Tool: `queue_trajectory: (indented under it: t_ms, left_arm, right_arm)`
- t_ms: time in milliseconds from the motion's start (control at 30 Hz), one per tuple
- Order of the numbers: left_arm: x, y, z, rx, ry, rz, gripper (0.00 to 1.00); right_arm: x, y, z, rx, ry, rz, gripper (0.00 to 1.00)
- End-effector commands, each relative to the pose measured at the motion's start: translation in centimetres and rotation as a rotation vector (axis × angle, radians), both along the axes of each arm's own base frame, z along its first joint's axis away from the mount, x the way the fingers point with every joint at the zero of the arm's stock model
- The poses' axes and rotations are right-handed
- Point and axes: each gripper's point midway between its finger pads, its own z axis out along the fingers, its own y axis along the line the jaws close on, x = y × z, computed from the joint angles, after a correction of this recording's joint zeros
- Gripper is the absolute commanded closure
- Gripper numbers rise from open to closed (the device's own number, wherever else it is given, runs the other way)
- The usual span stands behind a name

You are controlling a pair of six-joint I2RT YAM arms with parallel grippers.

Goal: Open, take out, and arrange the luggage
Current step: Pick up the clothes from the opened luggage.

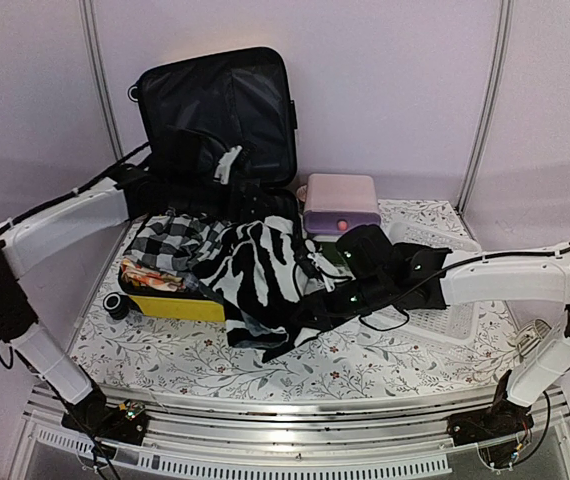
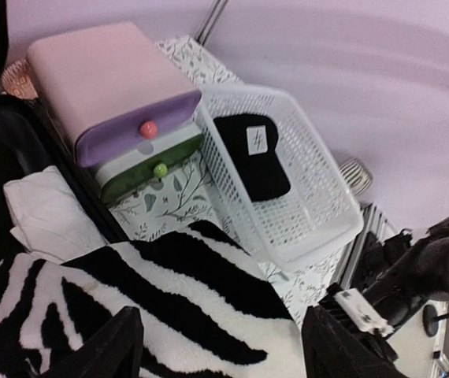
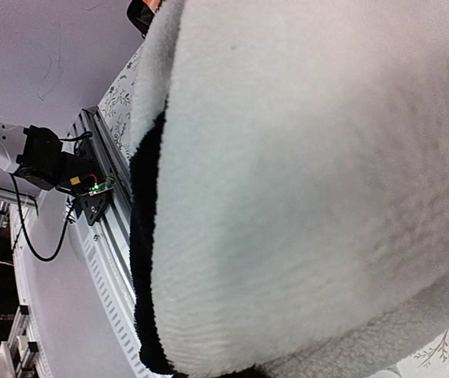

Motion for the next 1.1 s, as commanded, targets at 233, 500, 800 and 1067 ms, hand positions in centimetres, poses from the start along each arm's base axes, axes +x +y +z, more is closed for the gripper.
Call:
queue_trajectory:
  t_ms: [233,500,800,1067]
  left_arm:
    - [0.7,-5.5,-0.2,0.156,-0.160,-0.250,0.18]
    - [5.6,-7.4,-2.7,0.341,-0.062,-0.184,0.11]
    - [4.3,-7.2,-6.5,0.446,-0.023,-0.202,0.08]
    - [2.1,-7.6,-4.3,0.366,-0.005,-0.275,0.14]
  right_arm:
    - [2.1,-1.6,2.3,-0.081,-0.349,0.033,0.97]
    - [3.3,-3.3,3.8,-0.234,-0.574,0.027,0.97]
    - [4.2,-2.3,4.3,-0.305,-0.672,0.051,0.97]
    - [4.4,-1.9,3.4,-0.330,-0.669,0.063,0.97]
